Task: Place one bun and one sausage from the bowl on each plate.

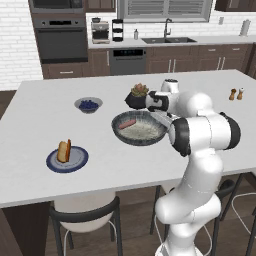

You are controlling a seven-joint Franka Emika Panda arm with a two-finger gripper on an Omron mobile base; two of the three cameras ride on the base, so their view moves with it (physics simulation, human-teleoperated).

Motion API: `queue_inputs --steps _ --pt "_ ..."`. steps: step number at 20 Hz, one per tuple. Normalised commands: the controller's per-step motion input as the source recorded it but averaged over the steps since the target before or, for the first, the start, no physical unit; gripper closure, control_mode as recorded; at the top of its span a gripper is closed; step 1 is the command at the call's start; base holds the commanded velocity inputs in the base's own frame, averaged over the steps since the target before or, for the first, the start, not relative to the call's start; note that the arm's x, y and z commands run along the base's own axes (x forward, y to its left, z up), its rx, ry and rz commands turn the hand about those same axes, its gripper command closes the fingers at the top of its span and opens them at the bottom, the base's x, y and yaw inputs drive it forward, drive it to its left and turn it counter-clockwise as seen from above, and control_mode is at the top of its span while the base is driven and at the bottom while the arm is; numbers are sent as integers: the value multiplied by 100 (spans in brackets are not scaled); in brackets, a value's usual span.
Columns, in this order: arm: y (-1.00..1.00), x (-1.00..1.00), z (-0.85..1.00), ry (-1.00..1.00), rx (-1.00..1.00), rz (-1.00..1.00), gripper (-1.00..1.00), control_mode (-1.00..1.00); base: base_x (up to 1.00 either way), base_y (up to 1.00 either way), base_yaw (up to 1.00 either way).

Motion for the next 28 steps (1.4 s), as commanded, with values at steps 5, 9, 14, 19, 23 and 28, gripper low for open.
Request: queue_inputs --steps 5,9,14,19,23,28 --pt "87 23 0 0 3 6 -100 -100 0 0 0" --pt "59 51 2 0 7 8 -100 -100 0 0 0" --pt "39 53 3 0 8 11 -100 -100 0 0 0" --pt "14 38 -4 -5 11 10 -100 -100 0 0 0" --pt "5 26 -20 -8 11 4 -100 -100 0 0 0" --pt "8 36 -33 -1 7 1 -100 -100 0 0 0"
